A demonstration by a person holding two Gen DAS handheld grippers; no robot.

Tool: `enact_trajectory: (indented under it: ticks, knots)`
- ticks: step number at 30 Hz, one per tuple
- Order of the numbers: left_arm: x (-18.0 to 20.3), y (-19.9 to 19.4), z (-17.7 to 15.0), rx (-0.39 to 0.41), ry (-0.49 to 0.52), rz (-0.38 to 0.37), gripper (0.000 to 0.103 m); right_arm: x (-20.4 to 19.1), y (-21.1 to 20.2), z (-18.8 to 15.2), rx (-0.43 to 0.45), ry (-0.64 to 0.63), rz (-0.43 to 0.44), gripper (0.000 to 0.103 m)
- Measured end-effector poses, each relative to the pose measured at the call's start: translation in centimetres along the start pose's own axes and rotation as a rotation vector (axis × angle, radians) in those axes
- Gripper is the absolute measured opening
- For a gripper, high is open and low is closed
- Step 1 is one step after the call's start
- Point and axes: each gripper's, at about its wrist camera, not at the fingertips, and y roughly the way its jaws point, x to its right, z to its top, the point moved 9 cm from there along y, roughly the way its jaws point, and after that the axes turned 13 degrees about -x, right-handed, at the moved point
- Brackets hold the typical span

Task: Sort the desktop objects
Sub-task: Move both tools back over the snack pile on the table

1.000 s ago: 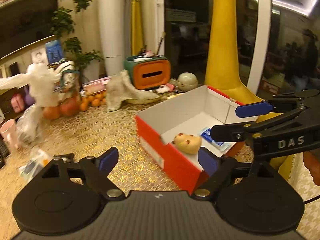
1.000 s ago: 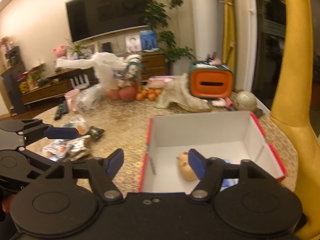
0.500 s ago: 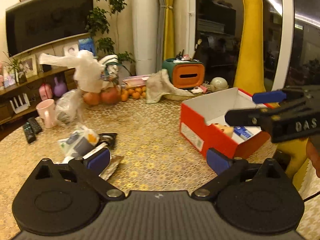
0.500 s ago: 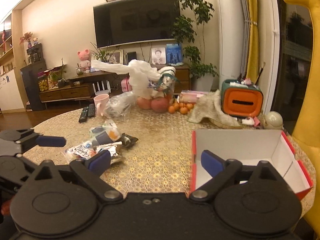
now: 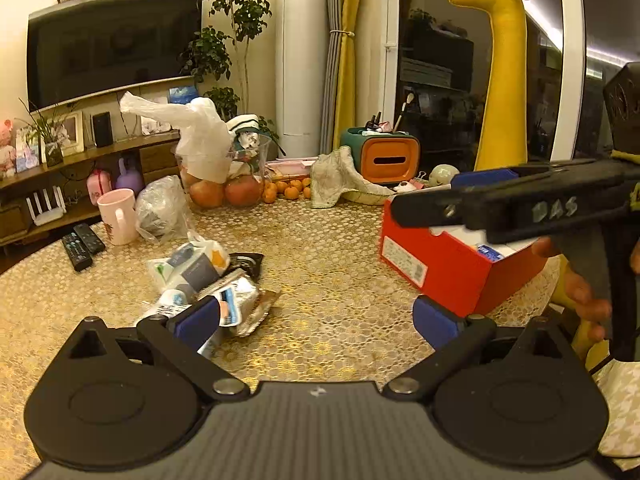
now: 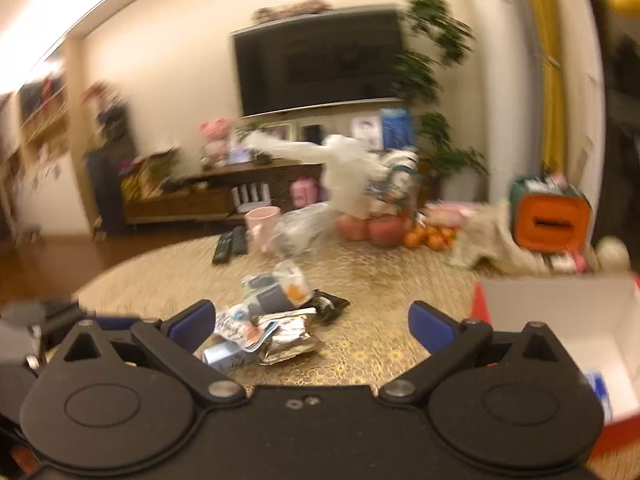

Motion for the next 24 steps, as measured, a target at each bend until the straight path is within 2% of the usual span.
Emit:
enact_trajectory:
  ticks: [2,6,12,16,24]
  knots:
    - [-0.8,0.0,0.0,0.001,-0.022,0.006,0.103,-0.9,0.6,0.2,0.004,-0.037,-0.044,0.103]
    - [-3.0,-0.1,0.1,0.036,-0.052,0.054,0.103,-2.4,2.1,0.6,-0.018,-0.077,-0.062,0.103]
    - [-7.1,1.7,-0.6,-0.012,-0.116,0.155,0.103,-3.8,5.1,0.9,-0.057,-0.113,-0.119,0.103]
    - [-9.8,2.8,-1.4,-0.033,-0.126,0.208,0.103,-5.1,7.4,0.9,-0.090,-0.127,-0.113,0.101]
    - [-15.1,5.0,-2.6,-0.067,-0.157,0.253,0.103,-8.6,11.1,1.0,-0.125,-0.223,-0.081,0.092]
